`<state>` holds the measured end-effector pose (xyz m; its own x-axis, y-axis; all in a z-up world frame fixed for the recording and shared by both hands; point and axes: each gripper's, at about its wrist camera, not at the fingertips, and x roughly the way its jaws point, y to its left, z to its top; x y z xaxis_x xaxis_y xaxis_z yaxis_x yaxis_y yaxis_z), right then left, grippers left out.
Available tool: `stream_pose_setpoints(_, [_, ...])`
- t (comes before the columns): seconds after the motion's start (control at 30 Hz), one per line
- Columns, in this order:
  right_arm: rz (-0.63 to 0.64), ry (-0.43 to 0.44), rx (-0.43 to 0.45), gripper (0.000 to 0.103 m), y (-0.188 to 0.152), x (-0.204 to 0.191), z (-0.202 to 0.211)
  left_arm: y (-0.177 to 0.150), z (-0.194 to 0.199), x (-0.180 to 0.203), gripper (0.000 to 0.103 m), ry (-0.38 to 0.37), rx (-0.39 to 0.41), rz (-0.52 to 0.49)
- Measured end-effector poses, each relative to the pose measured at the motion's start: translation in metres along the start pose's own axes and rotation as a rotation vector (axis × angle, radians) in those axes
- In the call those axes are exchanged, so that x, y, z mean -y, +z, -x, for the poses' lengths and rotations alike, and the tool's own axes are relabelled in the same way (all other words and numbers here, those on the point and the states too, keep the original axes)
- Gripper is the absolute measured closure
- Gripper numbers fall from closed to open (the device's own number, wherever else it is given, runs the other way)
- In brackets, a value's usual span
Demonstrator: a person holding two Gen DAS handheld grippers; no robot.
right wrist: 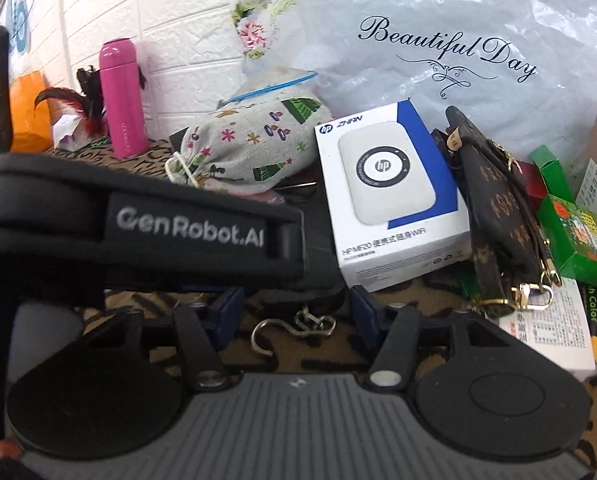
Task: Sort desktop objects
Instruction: 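Grasp the black key fob with metal ring using the left gripper, then lift the key fob and carry it over the cardboard box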
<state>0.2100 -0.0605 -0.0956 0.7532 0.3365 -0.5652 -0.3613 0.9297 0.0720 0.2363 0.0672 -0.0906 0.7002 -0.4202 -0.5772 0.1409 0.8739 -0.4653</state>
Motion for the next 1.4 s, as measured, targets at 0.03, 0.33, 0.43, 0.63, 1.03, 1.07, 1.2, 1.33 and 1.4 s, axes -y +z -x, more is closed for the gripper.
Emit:
stream_pose_setpoints(0.03, [0.011, -0.003, -0.002, 0.057, 0.001, -0.001, 0.0, -0.001, 0.001, 0.0, 0.058, 0.001, 0.001, -0.004])
stream_pose_setpoints(0.33, [0.085, 0.011, -0.041, 0.059, -0.018, -0.007, 0.033, -0.034, 0.028, 0.017, 0.063, -0.002, -0.045, -0.037])
stream_pose_setpoints(0.43, [0.107, 0.021, -0.061, 0.059, -0.031, -0.007, 0.055, -0.055, 0.043, 0.028, 0.063, -0.006, -0.064, -0.04])
stream_pose_setpoints(0.63, [0.106, 0.029, -0.102, 0.059, -0.061, -0.001, 0.106, -0.099, 0.07, 0.057, 0.063, -0.028, -0.101, -0.104])
stream_pose_setpoints(1.03, [0.093, 0.007, -0.13, 0.06, -0.103, 0.005, 0.179, -0.131, 0.085, 0.093, 0.04, -0.068, -0.173, -0.155])
stream_pose_setpoints(1.07, [0.093, -0.001, -0.128, 0.059, -0.103, 0.004, 0.178, -0.129, 0.083, 0.094, 0.039, -0.065, -0.172, -0.157])
stream_pose_setpoints(1.2, [0.095, -0.021, -0.116, 0.052, -0.102, 0.002, 0.175, -0.126, 0.078, 0.091, 0.038, -0.061, -0.182, -0.153])
stream_pose_setpoints(1.33, [0.099, -0.027, -0.114, 0.048, -0.102, 0.001, 0.166, -0.126, 0.076, 0.09, 0.045, -0.055, -0.182, -0.16])
stream_pose_setpoints(1.4, [0.106, -0.028, -0.105, 0.048, -0.101, 0.0, 0.162, -0.125, 0.075, 0.09, 0.046, -0.048, -0.18, -0.159])
